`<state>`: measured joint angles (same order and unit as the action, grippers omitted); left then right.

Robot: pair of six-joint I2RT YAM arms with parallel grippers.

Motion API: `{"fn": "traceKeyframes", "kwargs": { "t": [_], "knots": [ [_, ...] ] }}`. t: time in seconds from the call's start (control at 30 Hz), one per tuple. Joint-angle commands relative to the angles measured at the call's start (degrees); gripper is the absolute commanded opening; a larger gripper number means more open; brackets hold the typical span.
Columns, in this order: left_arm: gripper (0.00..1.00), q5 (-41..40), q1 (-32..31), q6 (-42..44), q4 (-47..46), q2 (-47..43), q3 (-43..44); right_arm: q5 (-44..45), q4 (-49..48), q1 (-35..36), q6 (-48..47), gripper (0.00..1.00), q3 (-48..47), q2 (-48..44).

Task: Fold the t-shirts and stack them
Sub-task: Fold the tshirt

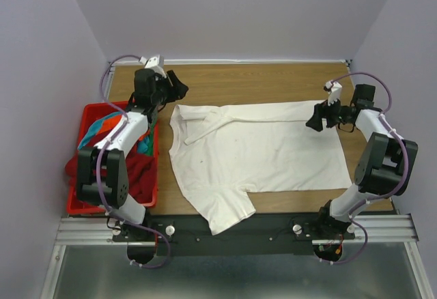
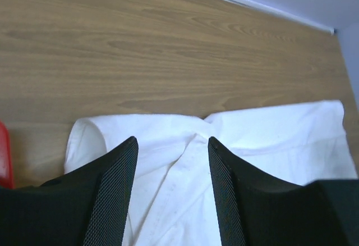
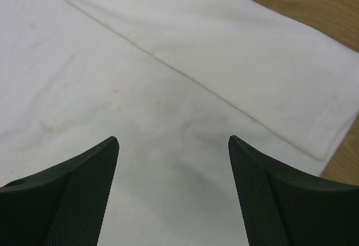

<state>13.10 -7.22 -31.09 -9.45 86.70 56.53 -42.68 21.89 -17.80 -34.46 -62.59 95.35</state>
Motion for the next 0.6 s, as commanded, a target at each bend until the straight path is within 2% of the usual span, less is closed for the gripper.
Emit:
{"fn": "traceKeyframes", "kwargs": {
  "t": [0.0, 0.03, 0.07, 0.17, 0.4, 0.57],
  "knots": [
    [0.61, 12.3, -1.6, 15.4, 7.2, 6.2, 10.8, -7.4, 9.7, 2.6, -6.2, 0.85, -1.6, -1.7],
    [0.61, 12.8, -2.6, 17.9, 9.3, 9.9, 13.3, -8.5, 9.9, 3.1, -6.0, 0.85, -1.4, -1.9],
    [0.62, 15.2, -3.1, 22.0, 15.3, 11.9, 17.9, -8.9, 10.1, 3.7, -5.6, 0.85, -1.1, -2.9],
    [0.62, 16.2, -4.6, 27.6, 23.2, 19.0, 24.4, -10.6, 10.2, 4.0, -4.7, 0.85, -0.5, -4.7],
    [0.6, 19.2, -7.7, 30.5, 26.5, 27.5, 27.7, -10.9, 10.4, 4.0, -5.2, 0.85, 1.7, -6.1],
    [0.61, 15.2, -9.2, 30.7, 30.0, 32.7, 34.3, -11.7, 10.4, 4.0, -5.3, 0.84, 2.4, -5.1]
  ]
}}
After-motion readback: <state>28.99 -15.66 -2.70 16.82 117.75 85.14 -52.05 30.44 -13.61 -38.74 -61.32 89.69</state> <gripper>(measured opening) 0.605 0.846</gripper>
